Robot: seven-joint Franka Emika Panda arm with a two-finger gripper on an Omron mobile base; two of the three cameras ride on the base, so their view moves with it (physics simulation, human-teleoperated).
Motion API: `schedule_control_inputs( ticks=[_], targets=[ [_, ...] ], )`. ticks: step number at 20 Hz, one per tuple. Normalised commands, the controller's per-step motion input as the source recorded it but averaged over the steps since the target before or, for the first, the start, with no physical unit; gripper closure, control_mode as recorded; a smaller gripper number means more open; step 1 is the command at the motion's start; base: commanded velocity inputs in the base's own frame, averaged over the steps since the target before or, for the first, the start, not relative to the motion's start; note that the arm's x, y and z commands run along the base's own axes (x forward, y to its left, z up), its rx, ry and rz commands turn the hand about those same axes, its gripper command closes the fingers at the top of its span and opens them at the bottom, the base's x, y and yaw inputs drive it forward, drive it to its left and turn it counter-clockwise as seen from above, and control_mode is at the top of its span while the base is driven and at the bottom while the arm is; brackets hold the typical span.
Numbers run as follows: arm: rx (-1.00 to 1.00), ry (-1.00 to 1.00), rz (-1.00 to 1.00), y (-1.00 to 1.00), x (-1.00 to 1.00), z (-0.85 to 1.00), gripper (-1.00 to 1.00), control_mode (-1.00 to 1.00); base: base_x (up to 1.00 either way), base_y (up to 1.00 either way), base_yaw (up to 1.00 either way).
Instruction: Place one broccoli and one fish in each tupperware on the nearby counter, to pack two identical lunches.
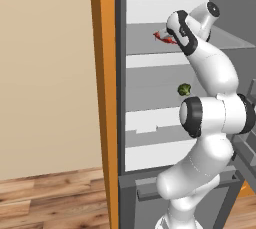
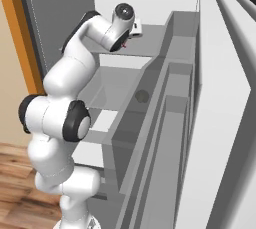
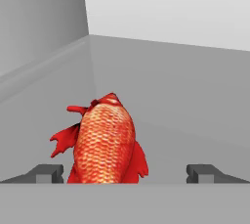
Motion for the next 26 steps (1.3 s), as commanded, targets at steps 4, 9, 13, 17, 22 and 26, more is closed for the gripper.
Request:
schedule_control_inputs(
  ticks=[4,9,13,17,22,26],
  targets=[
    [-0.04,0.0,0.04,0.02,0.12,-0.14,-1.0,-1.0,0.0,0.0,0.0],
    [-0.04,0.0,0.04,0.06,0.14,-0.18,-1.0,-1.0,0.0,0.0,0.0],
    [-0.05,0.06,0.02,0.03,0.06,-0.4,-1.0,-1.0,0.0,0.0,0.0],
    [-0.07,0.13,0.01,0.06,0.07,-0.51,-1.0,-1.0,0.0,0.0,0.0],
    [-0.05,0.09,0.02,0.06,0.2,-0.45,1.0,-1.0,0.0,0.0,0.0],
    [-0.01,0.03,0.02,0.01,0.25,-0.41,1.0,-1.0,0.0,0.0,0.0]
  ],
)
